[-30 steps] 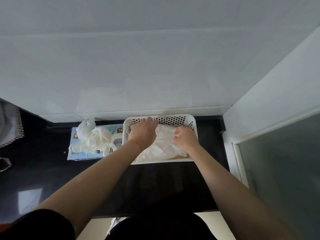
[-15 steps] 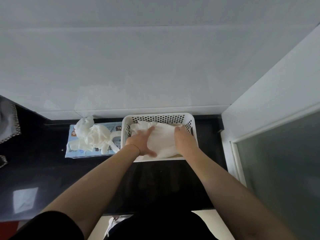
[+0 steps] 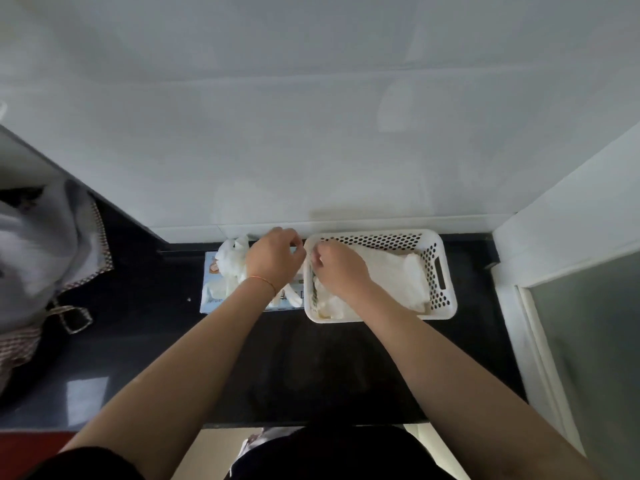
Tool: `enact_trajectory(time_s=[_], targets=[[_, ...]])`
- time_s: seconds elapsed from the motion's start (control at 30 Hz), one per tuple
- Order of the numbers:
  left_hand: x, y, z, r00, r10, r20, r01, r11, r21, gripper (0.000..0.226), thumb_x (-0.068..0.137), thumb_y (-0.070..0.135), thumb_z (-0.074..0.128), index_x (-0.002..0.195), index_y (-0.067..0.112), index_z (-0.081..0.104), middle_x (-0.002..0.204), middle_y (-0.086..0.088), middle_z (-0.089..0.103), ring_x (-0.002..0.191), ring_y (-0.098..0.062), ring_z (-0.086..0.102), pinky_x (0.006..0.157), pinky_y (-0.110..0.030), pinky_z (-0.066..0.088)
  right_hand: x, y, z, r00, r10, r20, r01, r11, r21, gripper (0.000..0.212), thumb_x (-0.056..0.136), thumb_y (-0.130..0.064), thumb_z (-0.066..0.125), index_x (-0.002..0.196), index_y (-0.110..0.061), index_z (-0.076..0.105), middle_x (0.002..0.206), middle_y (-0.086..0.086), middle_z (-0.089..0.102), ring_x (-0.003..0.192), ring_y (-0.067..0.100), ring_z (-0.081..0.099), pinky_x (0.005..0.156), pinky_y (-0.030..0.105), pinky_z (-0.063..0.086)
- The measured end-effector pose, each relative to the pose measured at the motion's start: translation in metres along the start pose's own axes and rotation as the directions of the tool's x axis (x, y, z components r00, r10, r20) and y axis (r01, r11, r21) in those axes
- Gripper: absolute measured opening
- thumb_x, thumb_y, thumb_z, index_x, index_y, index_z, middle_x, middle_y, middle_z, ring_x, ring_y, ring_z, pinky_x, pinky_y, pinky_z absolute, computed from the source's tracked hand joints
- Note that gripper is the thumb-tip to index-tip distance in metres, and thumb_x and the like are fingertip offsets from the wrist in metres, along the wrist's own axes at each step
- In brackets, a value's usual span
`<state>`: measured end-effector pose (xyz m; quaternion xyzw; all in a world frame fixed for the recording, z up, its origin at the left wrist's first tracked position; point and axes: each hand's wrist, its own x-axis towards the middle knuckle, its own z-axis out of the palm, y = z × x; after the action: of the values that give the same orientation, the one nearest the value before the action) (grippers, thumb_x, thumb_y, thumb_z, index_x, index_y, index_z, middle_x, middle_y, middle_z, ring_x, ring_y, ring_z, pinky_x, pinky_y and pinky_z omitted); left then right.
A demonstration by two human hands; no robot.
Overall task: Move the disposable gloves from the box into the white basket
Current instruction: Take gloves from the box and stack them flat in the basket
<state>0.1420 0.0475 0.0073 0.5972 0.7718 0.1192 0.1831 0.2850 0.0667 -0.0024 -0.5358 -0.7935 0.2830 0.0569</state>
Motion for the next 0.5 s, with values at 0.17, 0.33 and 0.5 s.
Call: enact_trajectory(time_s=[0.17,0.33,0.5], targets=[[-0.004,-0.057,-0.022,0.982,-0.111,0.153,0.100,0.992,0.075,0.033,0.088,0.038,0.061,0.119,0.029,0.061,0.122,0.000,0.051,0.097,-0.022,0.058,0.082,-0.037,0.051,0.014,-0.040,0.034,0.986,0.024,0.165,-0.020,0.999,-0.027,0.030,0.095,-0.032,0.053,0.114,-0.009,0.060,0.112,0.005,0.052,0.088,0.026,0.062,0.068,0.034,0.046],[-0.007,-0.089,-0.033,0.977,-0.109,0.183,0.100,0.993,0.057,0.017,0.091,0.042,0.060,0.095,0.027,0.068,0.106,0.003,0.058,0.083,-0.017,0.061,0.070,-0.029,0.048,0.021,-0.054,0.049,0.967,0.144,0.211,-0.094,0.968,-0.231,0.018,0.091,-0.011,0.055,0.106,-0.013,0.065,0.099,0.004,0.065,0.087,0.026,0.065,0.069,0.035,0.053],[-0.007,-0.100,-0.041,0.979,-0.105,0.176,0.096,0.994,0.059,0.029,0.096,0.034,0.053,0.072,0.020,0.061,0.084,0.000,0.060,0.071,-0.020,0.057,0.064,-0.029,0.048,0.021,-0.058,0.032,0.979,0.172,0.112,-0.146,0.968,-0.205,0.016,0.090,-0.007,0.054,0.076,-0.014,0.061,0.077,0.003,0.056,0.070,0.024,0.058,0.054,0.029,0.040]])
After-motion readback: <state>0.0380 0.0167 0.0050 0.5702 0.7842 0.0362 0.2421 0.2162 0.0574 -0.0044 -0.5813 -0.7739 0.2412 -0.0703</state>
